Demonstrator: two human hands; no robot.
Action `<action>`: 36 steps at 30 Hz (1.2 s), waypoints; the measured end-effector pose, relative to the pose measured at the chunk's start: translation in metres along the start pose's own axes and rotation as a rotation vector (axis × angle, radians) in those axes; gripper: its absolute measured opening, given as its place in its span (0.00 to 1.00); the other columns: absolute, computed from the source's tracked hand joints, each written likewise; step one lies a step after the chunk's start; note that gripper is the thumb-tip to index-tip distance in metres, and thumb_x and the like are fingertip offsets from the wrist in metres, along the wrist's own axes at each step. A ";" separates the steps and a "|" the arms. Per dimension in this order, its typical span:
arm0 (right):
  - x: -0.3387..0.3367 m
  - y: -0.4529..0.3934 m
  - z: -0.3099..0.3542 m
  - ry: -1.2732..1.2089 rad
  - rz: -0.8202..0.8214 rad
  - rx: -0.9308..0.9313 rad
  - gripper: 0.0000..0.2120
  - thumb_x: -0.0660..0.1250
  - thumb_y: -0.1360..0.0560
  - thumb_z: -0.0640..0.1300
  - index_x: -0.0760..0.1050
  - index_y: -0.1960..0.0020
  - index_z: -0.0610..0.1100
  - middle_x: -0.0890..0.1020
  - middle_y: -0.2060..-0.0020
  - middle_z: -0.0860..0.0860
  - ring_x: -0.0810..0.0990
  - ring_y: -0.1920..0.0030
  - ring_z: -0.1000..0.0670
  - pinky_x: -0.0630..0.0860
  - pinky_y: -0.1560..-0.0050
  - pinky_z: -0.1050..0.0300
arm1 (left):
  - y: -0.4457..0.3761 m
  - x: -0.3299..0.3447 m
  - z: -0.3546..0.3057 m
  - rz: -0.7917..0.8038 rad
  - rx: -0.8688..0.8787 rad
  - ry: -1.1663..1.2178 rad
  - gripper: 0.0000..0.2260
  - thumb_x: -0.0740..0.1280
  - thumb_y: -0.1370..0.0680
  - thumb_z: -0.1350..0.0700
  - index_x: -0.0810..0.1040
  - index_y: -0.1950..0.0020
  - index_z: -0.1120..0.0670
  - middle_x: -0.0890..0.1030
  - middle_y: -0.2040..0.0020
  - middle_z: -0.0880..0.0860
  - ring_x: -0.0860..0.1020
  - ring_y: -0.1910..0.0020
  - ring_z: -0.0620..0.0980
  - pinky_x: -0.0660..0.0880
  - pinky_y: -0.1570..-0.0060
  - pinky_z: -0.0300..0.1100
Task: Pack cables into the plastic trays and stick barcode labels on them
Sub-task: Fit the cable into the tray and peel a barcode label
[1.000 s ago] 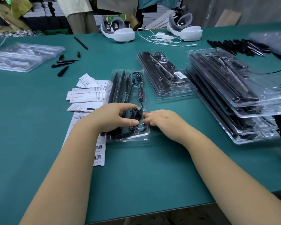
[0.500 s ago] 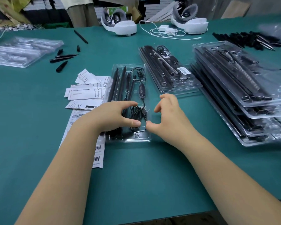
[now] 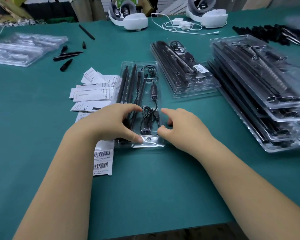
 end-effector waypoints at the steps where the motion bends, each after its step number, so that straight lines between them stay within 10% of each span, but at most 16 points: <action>1: 0.000 0.000 0.001 -0.036 -0.008 0.006 0.26 0.61 0.26 0.51 0.64 0.28 0.52 0.77 0.50 0.51 0.73 0.47 0.49 0.71 0.53 0.54 | 0.000 0.001 -0.002 -0.002 0.005 0.007 0.40 0.79 0.40 0.40 0.66 0.31 0.35 0.70 0.43 0.39 0.69 0.45 0.41 0.65 0.48 0.39; 6: -0.012 0.000 -0.014 -0.129 -0.023 0.046 0.22 0.61 0.27 0.46 0.71 0.34 0.58 0.77 0.65 0.58 0.74 0.61 0.54 0.70 0.63 0.58 | -0.001 -0.007 -0.002 -0.323 -0.016 0.112 0.18 0.71 0.31 0.38 0.77 0.43 0.41 0.72 0.65 0.43 0.71 0.67 0.38 0.68 0.66 0.37; 11: -0.014 -0.001 -0.019 -0.170 -0.020 0.056 0.20 0.60 0.27 0.47 0.74 0.39 0.64 0.75 0.72 0.54 0.70 0.70 0.57 0.66 0.69 0.60 | 0.012 -0.037 0.054 -0.714 -0.535 -0.032 0.21 0.67 0.26 0.44 0.73 0.36 0.51 0.80 0.46 0.54 0.76 0.45 0.57 0.67 0.57 0.46; 18: -0.015 0.001 -0.017 -0.197 -0.060 0.022 0.18 0.59 0.26 0.46 0.76 0.39 0.59 0.74 0.72 0.57 0.71 0.67 0.58 0.66 0.67 0.61 | -0.008 -0.022 0.066 -0.394 -0.505 -0.011 0.32 0.64 0.27 0.34 0.63 0.26 0.42 0.62 0.27 0.59 0.67 0.32 0.61 0.67 0.36 0.56; 24: -0.015 0.000 -0.017 -0.284 -0.154 0.022 0.10 0.62 0.26 0.47 0.79 0.50 0.57 0.77 0.68 0.55 0.73 0.64 0.58 0.70 0.63 0.63 | -0.016 -0.022 0.054 -0.447 -0.472 -0.181 0.20 0.70 0.28 0.42 0.72 0.64 0.59 0.78 0.62 0.57 0.72 0.67 0.52 0.64 0.71 0.41; 36: -0.018 0.000 -0.016 -0.314 -0.156 0.028 0.07 0.62 0.26 0.46 0.77 0.58 0.56 0.77 0.70 0.57 0.73 0.66 0.58 0.69 0.66 0.61 | -0.006 -0.028 0.032 -0.682 -0.348 -0.113 0.18 0.61 0.24 0.53 0.69 0.70 0.62 0.70 0.71 0.59 0.66 0.68 0.54 0.66 0.68 0.44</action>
Point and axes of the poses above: each hand's wrist, its own y-axis away from the middle knuckle, its own x-axis out of the palm, z = x × y, the point moved 2 cm from there along -y, towards the middle knuckle
